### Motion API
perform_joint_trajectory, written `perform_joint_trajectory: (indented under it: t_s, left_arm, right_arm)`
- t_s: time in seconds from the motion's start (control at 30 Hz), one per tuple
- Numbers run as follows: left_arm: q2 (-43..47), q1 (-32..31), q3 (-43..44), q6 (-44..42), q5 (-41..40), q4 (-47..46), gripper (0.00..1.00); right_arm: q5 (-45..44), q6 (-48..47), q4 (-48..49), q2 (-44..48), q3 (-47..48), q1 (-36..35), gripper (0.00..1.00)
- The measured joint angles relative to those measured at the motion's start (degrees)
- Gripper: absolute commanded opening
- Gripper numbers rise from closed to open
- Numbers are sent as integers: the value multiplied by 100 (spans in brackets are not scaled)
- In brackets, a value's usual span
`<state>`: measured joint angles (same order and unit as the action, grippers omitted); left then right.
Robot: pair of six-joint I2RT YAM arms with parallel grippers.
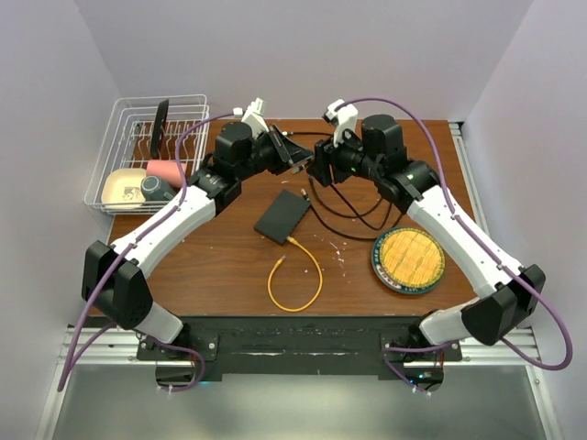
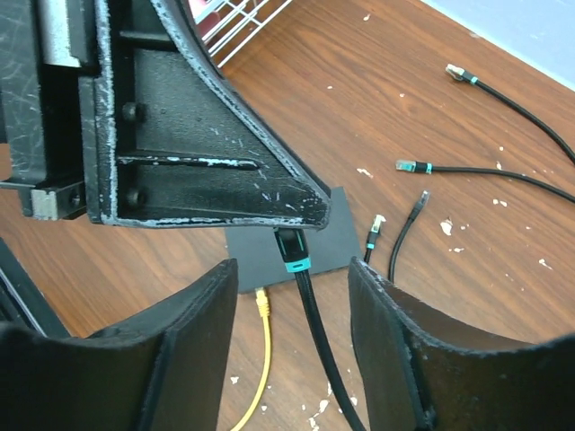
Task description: Insert the plug into the switch port
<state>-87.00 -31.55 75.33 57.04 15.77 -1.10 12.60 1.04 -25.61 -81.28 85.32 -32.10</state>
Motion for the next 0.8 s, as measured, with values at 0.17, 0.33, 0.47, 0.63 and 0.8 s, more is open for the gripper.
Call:
perform_joint_trajectory:
  t_s: [0.17,0.33,0.47,0.63,0.8]
  left_arm:
    - [0,-2,0,2,4,0,0]
    - [0,-2,0,4,4,-4,0]
    - [0,-2,0,44,7,-2,0]
    - [0,-2,-2,46,11,-2,0]
    - [0,-2,-2,46,44,-7,0]
  right_arm:
    - [59,-2,98,0,-103,-15,48]
    - [63,-2,140,0,-321,-26,35]
    - [57,-7,188,2,-374,-26,29]
    - [42,0,299,4,-439,-24,29]
    - [39,31,411,39,-446,-26,29]
